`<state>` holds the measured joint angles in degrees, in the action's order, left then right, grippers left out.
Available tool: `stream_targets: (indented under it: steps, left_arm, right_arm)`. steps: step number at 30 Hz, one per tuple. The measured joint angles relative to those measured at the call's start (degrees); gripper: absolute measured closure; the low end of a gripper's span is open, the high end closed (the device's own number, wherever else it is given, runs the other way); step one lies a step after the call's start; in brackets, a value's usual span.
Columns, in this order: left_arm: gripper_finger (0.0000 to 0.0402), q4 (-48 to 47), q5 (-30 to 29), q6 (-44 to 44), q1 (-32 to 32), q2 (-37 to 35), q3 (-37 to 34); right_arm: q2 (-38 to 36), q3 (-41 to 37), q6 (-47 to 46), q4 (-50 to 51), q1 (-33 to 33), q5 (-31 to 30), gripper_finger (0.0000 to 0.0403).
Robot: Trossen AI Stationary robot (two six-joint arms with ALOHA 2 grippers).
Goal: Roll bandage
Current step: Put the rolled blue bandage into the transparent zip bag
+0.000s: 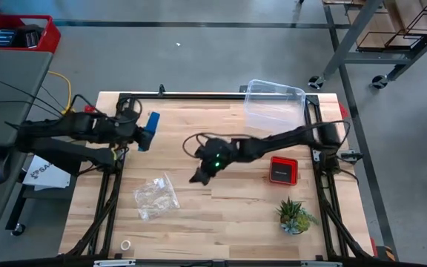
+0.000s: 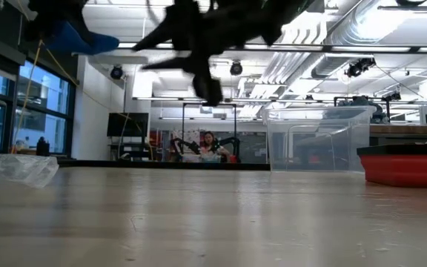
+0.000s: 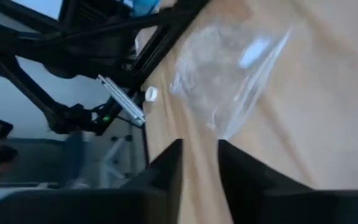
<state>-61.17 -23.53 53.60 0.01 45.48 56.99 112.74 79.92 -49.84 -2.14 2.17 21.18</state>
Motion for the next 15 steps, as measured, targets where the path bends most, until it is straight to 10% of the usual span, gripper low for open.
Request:
stream_targets:
  steps: [7,15]
  left_arm:
    - [0.0373,-0.8,-0.3,-0.4,-1.6,-0.1,0.0]
    - [0.0373,-0.6,0.6,-1.2,-1.6,0.7,0.0]
  right_arm:
    - [12.0,0.9,-16.6,-22.2,3.1,1.5,0.0207]
    - [24.1,15.3,-17.3,-13.9,3.7,-4.3,0.0200]
